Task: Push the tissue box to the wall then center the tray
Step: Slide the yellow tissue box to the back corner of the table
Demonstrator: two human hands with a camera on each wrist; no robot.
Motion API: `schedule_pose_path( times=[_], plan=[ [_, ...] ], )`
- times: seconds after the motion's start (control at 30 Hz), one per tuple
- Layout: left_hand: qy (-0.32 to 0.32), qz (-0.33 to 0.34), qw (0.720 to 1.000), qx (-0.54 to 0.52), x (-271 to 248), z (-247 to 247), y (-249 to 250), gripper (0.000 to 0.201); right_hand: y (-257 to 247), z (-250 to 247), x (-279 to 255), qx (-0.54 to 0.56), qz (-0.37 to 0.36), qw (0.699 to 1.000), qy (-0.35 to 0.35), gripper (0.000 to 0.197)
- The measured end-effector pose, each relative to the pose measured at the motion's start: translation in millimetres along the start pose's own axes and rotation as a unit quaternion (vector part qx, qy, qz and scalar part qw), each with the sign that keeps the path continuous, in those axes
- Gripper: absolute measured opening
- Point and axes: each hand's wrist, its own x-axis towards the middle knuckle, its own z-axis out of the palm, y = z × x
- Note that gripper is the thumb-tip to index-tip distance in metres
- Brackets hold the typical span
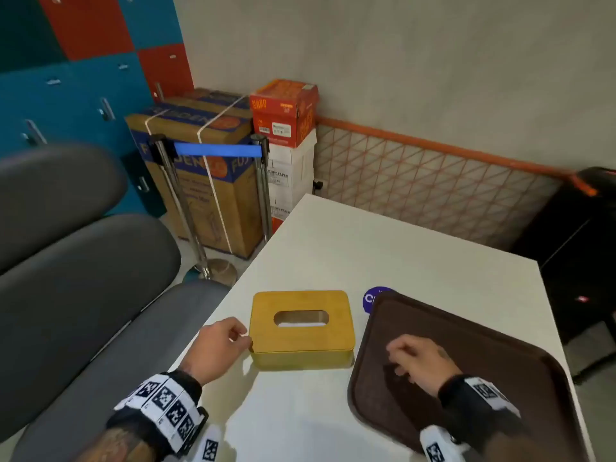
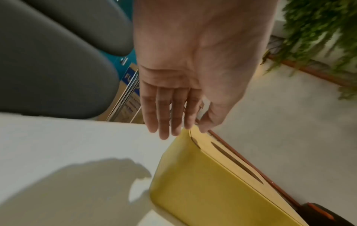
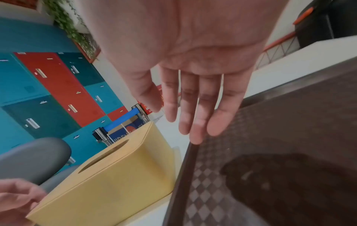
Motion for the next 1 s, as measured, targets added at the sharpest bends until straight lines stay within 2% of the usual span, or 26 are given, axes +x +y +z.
schedule_pose_path(
  times=[0.1,0.17,0.27,0.4,0.57,0.67,0.73,0.9,1.0],
  plan=[
    [-0.05,-0.051,0.995,-0.065,8.3,7.2,-2.8,0.038,-15.1,15.1,19.9,0.059,0.036,0.997,-0.016,0.012],
    [-0.091,-0.054,0.987,-0.12,9.0,8.7,2.3,0.031,-27.8,26.1,28.4,0.072,0.04,0.996,-0.035,0.018],
    [-0.091,-0.036,0.985,-0.145,17.4,11.1,3.4,0.018,-34.4,40.5,41.1,0.068,0.039,0.996,-0.053,0.021],
    [-0.085,-0.024,0.983,-0.159,35.3,13.1,0.2,0.028,-49.6,46.6,48.4,0.08,0.047,0.995,-0.033,0.017],
    [-0.089,0.003,0.981,-0.175,80.1,2.5,11.8,0.031,-68.9,34.5,70.4,0.111,0.069,0.991,-0.006,0.04],
    [-0.099,0.021,0.979,-0.175,119.4,1.1,22.7,0.034,-76.2,26.2,93.4,0.112,0.077,0.991,0.009,0.047],
    [-0.108,0.029,0.98,-0.164,144.2,2.3,30.2,0.043,-80.9,21.9,109.5,0.115,0.085,0.989,0.021,0.048],
    [-0.113,0.058,0.981,-0.149,188.8,0.9,56.6,0.033,-87.0,10.5,143.5,0.141,0.1,0.984,0.049,0.049],
    [-0.123,0.06,0.979,-0.149,208.7,4.8,67.3,0.042,-85.7,4.4,156.7,0.147,0.109,0.981,0.059,0.046]
  ],
)
